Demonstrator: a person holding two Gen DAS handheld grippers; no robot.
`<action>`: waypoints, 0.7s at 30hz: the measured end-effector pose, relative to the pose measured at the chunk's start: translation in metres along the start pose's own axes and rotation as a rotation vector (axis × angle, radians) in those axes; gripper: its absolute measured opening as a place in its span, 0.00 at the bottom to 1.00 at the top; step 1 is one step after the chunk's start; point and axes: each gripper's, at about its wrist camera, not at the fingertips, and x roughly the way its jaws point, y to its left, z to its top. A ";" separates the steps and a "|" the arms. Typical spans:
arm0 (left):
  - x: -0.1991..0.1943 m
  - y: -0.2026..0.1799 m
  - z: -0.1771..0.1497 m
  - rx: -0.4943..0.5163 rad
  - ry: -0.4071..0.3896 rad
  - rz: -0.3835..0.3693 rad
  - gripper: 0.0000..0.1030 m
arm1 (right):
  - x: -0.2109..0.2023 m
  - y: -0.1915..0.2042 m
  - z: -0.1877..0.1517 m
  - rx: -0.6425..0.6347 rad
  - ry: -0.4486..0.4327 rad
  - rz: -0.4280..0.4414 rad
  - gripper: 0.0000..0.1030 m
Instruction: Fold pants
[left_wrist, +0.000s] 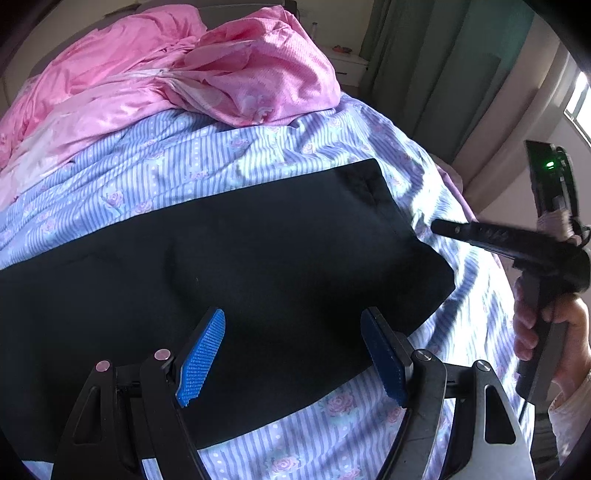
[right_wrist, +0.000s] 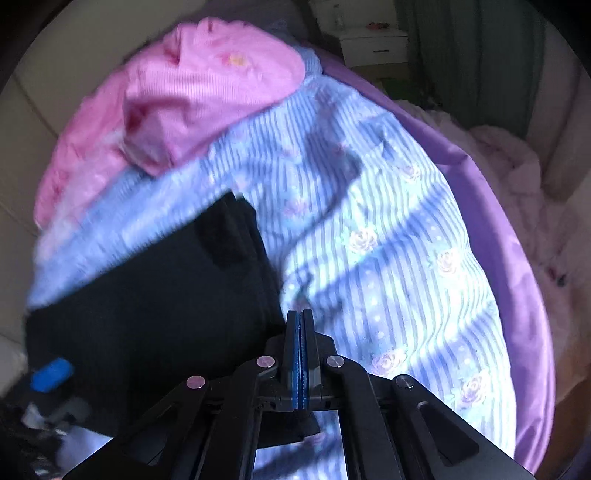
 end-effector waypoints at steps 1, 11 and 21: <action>0.000 0.000 -0.001 -0.008 0.001 -0.002 0.73 | -0.003 0.000 0.001 0.020 0.001 0.048 0.26; 0.007 -0.009 -0.005 0.005 0.018 0.016 0.73 | 0.041 0.012 -0.017 -0.013 0.127 0.080 0.58; -0.003 -0.016 -0.014 -0.028 0.040 -0.007 0.73 | 0.025 -0.006 -0.016 0.139 0.119 0.046 0.07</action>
